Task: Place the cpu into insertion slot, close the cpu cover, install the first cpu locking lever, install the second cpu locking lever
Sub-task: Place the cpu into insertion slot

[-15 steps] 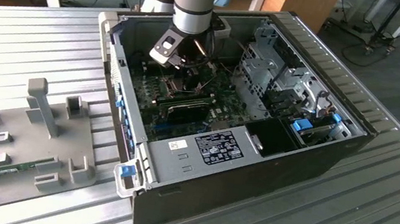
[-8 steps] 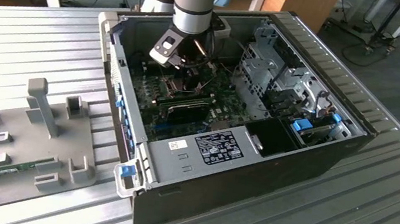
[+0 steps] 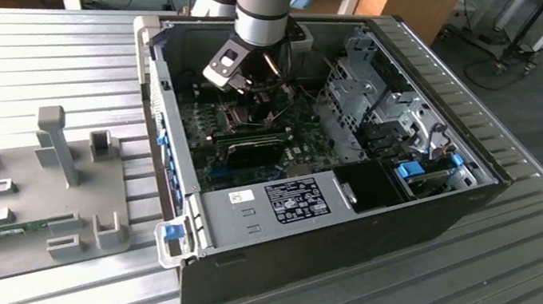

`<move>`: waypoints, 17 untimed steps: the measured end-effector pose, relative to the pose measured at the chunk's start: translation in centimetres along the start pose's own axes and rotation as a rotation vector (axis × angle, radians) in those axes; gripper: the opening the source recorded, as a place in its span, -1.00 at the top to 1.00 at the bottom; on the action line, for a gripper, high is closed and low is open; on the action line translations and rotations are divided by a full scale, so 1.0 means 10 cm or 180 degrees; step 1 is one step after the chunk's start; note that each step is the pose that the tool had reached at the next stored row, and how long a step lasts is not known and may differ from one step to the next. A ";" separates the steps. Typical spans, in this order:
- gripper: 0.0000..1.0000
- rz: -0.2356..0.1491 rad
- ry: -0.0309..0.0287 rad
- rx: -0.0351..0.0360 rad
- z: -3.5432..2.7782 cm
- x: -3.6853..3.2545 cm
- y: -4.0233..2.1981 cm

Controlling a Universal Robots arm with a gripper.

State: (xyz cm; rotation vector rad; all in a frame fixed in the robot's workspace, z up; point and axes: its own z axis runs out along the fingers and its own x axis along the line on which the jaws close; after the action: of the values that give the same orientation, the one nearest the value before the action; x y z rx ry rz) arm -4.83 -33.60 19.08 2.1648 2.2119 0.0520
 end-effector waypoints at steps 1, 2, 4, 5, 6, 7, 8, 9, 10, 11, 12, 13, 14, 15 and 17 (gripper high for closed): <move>-0.15 0.0000 0.0000 0.0000 0.000 0.000 0.000; -0.15 0.0000 0.0000 0.0000 0.000 0.000 0.000; -0.15 0.0000 0.0001 -0.0001 -0.004 0.001 0.001; -0.15 0.0000 0.0002 -0.0002 -0.013 0.001 0.002; -0.15 0.0000 0.0000 -0.0001 -0.028 0.000 0.002; -0.15 0.0000 -0.0001 0.0000 -0.042 0.000 0.003; -0.15 0.0000 0.0000 0.0000 -0.053 0.000 0.003; -0.15 0.0000 0.0000 0.0000 -0.064 0.000 0.004; -0.15 0.0000 0.0000 0.0000 -0.072 -0.001 0.005; -0.15 0.0000 0.0000 -0.0001 -0.073 0.000 0.005; -0.15 0.0000 0.0000 0.0000 -0.073 0.000 0.005; -0.15 0.0000 0.0000 -0.0001 -0.073 0.000 0.005; -0.15 0.0000 0.0000 -0.0001 -0.073 0.000 0.005; -0.15 0.0000 0.0000 0.0000 -0.074 -0.001 0.005; -0.15 0.0000 0.0000 0.0000 -0.074 0.000 0.005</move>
State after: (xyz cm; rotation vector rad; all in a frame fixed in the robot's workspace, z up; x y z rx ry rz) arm -4.83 -33.60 19.83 2.1647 2.2118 0.0520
